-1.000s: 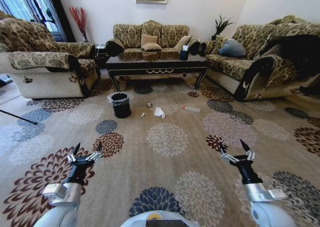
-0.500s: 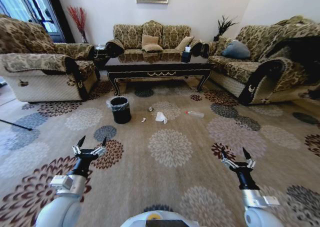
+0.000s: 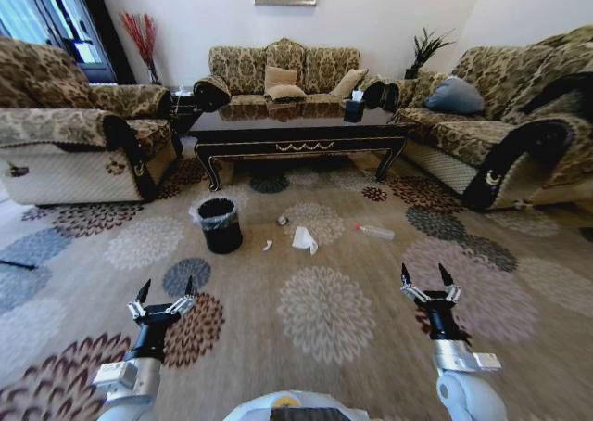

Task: Move to the front of the table and pick up the trash from the floor, then place it into the trash bin.

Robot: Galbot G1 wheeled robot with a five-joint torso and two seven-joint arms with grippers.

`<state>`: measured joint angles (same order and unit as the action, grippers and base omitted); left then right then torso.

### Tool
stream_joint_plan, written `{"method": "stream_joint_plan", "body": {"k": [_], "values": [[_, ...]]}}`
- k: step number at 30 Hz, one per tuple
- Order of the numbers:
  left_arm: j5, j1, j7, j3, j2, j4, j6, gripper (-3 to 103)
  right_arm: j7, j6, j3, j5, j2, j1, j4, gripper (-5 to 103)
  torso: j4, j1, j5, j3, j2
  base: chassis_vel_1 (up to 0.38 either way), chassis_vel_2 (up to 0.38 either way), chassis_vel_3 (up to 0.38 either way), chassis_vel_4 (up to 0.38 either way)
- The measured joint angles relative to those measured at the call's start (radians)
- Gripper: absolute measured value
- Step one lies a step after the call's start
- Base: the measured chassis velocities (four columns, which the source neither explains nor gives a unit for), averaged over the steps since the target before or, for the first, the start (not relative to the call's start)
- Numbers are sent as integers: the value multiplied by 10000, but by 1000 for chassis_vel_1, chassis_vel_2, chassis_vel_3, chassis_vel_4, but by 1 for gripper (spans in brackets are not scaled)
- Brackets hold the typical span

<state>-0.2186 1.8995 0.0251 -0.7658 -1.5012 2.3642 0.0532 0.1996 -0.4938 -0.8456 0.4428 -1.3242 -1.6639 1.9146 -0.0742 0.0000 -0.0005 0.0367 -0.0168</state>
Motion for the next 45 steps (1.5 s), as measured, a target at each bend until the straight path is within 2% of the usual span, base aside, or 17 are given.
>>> {"method": "stream_joint_plan", "body": {"k": [2, 4, 7, 17, 27, 30, 31, 32, 35, 36, 37, 38, 40, 41, 42, 43, 45], "values": [[-35, -130, -24, 17, -15, 15, 2, 100, -17, 16, -1, -42, 2, 10, -20, 100, 3, 0, 18, -1, -3, -322, 373, 333, -364], [-150, -289, -33, -5, -14, -2, -13, 100, -68, 63, -16, -109, 11, 40, -21, 100, 2, 0, -7, 0, -4, -350, 334, 338, -334], [-247, -349, -48, -75, 16, -28, -17, 100, -80, 91, -9, -168, 18, 43, -22, 100, 1, 0, 8, 1, -4, -353, 328, 353, -337], [-729, -835, -250, -449, 162, -168, -108, 100, -58, 57, 92, -451, -24, 148, -174, 100, 2, 0, 5, 4, -7, -358, 349, 348, -352], [-745, -1153, 360, -395, 337, -241, -734, 100, -122, -56, 396, -334, -222, 420, -148, 100, 4, 2, 0, 9, -7, -256, 257, 238, -265], [-1041, -1658, 1109, -482, 394, -232, -1571, 100, -168, -78, 469, -343, -236, 465, -257, 100, 0, 0, 5, 4, -9, -8, 16, 21, -28], [-1041, -1658, 1109, -482, 394, -232, -1571, 100, -168, -78, 469, -343, -236, 465, -257, 100, 0, 0, 5, 4, -9, 0, 0, 0, 0], [-1274, -1832, 1436, -529, 435, -199, -1979, 100, -183, -79, 490, -347, -239, 484, -284, 100, 2, 0, 4, 3, -11, 45, -83, -39, 46], [-2556, -2606, 2704, -804, 844, -140, -4092, 100, -204, -82, 583, -424, -235, 595, -383, 100, 2, -1, 6, 1, -13, 49, -78, -54, 56], [-2556, -2606, 2704, -804, 844, -140, -4092, 100, -204, -82, 583, -424, -235, 595, -383, 100, 2, -1, 6, 1, -13, 46, -76, -38, 55], [-2955, -2834, 2984, -877, 1023, -178, -4769, 100, -204, -82, 606, -442, -232, 625, -404, 100, 2, -1, 6, 2, -13, 0, 0, 0, 0], [-3694, -3250, 3475, -997, 1357, -357, -5852, 100, -203, -82, 643, -476, -231, 662, -451, 100, 2, -1, 3, 3, -13, 0, 0, 0, 0], [-4813, -3846, 4132, -1176, 1834, -683, -7220, 100, -196, -97, 691, -543, -252, 694, -544, 100, 2, 0, 2, 6, -12, 0, 0, 0, 0], [-4813, -3846, 4132, -1176, 1834, -683, -7220, 100, -196, -97, 691, -543, -252, 694, -544, 100, 2, 0, 2, 6, -12, 0, 0, 0, 0], [-5658, -4160, 4516, -1271, 2090, -850, -7745, 100, -190, -121, 712, -584, -266, 702, -595, 100, 1, 0, 0, 7, -12, 0, 0, 0, 0], [-6345, -4437, 4738, -1342, 2321, -1062, -7950, 100, -183, -148, 729, -636, -286, 714, -663, 100, 1, 0, 2, 7, -11, 0, 0, 0, 0], [-6814, -4759, 4803, -1376, 2618, -1497, -8061, 100, -179, -165, 735, -686, -302, 732, -743, 100, 0, 0, 4, 7, -12, 0, 0, 0, 0]]}}
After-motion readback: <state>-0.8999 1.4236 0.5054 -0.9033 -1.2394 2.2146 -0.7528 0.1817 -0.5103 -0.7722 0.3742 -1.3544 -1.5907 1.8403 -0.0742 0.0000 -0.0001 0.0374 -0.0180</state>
